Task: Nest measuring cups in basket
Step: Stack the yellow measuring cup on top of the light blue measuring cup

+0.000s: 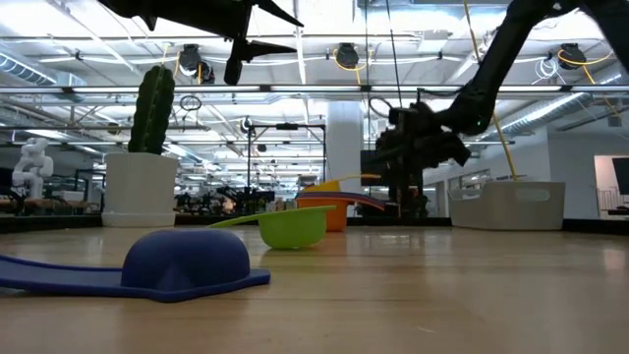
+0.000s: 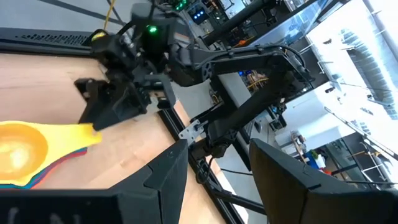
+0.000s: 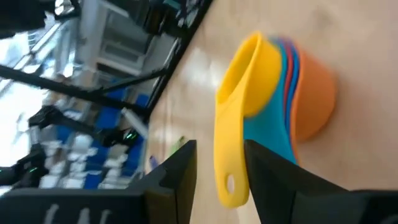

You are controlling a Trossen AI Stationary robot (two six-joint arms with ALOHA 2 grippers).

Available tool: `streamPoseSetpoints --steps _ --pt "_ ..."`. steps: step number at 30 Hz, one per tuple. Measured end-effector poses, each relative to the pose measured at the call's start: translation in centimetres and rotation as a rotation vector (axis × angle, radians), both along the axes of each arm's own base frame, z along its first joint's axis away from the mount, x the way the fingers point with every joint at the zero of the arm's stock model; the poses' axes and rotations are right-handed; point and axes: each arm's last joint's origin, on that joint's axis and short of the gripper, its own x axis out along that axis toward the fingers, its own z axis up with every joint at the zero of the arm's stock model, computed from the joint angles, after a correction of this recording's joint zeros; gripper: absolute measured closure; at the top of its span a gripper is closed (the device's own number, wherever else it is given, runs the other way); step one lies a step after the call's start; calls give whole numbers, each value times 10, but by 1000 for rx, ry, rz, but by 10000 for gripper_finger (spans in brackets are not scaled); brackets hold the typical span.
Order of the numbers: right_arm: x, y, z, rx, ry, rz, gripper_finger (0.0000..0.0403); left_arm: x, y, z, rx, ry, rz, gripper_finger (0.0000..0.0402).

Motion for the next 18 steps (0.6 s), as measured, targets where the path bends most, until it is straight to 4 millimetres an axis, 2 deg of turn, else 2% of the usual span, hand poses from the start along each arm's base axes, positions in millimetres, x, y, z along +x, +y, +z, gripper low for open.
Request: streamPoseSetpoints --steps 5,9,12,18 --pt "-1 8 36 -149 25 -121 277 0 0 1 20 -9 -2 227" --pt "-4 24 55 -313 145 -227 277 0 0 2 37 -15 -4 227" --pt "-4 34 61 -397 183 -216 277 0 0 2 45 -12 -15 227" --pt "-1 49 60 -393 264 -194 277 0 -1 2 51 -11 -46 227"
